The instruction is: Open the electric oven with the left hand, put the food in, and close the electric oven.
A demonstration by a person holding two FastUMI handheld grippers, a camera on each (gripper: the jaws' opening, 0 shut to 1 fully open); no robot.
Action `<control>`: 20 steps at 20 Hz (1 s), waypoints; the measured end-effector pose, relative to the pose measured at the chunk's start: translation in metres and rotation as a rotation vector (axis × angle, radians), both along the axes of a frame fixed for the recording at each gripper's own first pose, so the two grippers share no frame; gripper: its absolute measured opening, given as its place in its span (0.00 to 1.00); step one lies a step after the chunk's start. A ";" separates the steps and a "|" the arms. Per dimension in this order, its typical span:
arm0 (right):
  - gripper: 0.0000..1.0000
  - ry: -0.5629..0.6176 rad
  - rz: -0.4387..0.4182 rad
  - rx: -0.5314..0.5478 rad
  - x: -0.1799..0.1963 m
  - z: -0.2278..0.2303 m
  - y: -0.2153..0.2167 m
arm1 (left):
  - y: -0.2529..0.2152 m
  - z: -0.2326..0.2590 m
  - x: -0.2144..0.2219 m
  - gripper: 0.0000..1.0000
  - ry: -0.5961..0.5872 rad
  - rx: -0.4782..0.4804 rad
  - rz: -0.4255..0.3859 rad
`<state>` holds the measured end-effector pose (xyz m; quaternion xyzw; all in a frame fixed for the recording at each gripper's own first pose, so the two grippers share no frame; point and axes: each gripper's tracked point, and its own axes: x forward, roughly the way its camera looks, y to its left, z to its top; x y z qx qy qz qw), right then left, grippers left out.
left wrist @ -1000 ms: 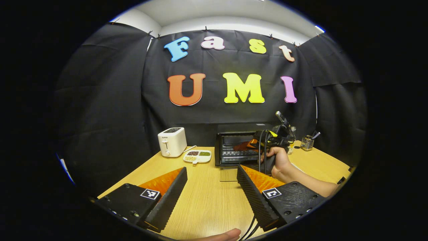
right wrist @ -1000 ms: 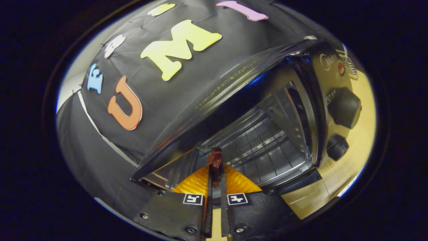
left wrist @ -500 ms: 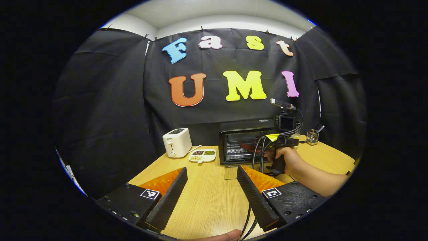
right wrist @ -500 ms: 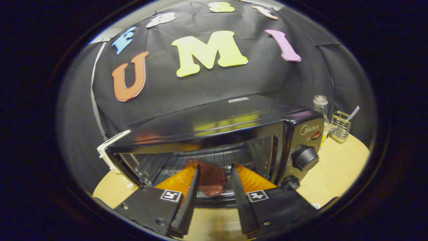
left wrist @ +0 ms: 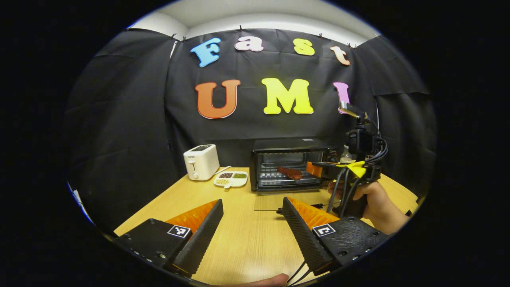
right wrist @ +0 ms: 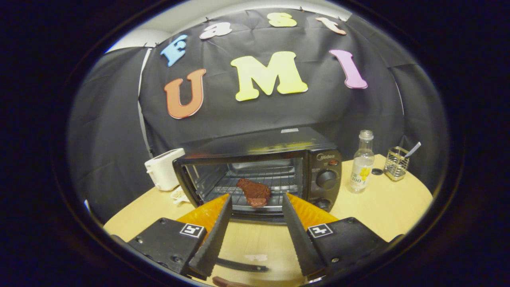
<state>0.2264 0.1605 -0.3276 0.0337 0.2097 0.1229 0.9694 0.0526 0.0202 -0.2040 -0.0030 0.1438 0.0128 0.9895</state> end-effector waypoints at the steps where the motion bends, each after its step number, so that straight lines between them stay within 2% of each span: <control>1: 0.83 -0.006 0.007 -0.007 -0.011 0.006 -0.005 | -0.004 -0.007 0.003 0.95 0.016 -0.005 -0.008; 2: 0.89 -0.018 0.018 -0.005 -0.019 0.015 -0.010 | -0.011 -0.014 0.009 0.95 0.034 -0.013 -0.020; 3: 0.90 -0.034 0.027 -0.005 -0.027 0.025 -0.015 | -0.019 -0.023 0.014 1.00 0.056 -0.023 -0.036; 4: 0.91 -0.057 0.032 -0.021 -0.032 0.035 -0.023 | -0.026 -0.031 0.021 0.96 0.077 -0.030 -0.050; 6: 0.96 -0.102 0.037 -0.071 -0.044 0.055 -0.041 | -0.039 -0.048 0.029 0.96 0.118 -0.037 -0.067; 10: 0.99 -0.206 0.013 -0.115 -0.065 0.109 -0.074 | -0.064 -0.083 0.041 0.96 0.204 -0.064 -0.102; 14: 0.99 -0.258 -0.022 -0.161 -0.086 0.159 -0.103 | -0.085 -0.114 0.051 0.96 0.282 -0.087 -0.119; 16: 0.99 -0.285 -0.069 -0.181 -0.092 0.185 -0.125 | -0.095 -0.128 0.055 0.96 0.326 -0.102 -0.130; 20: 0.99 -0.316 -0.108 -0.173 -0.111 0.224 -0.151 | -0.110 -0.144 0.069 0.95 0.357 -0.100 -0.155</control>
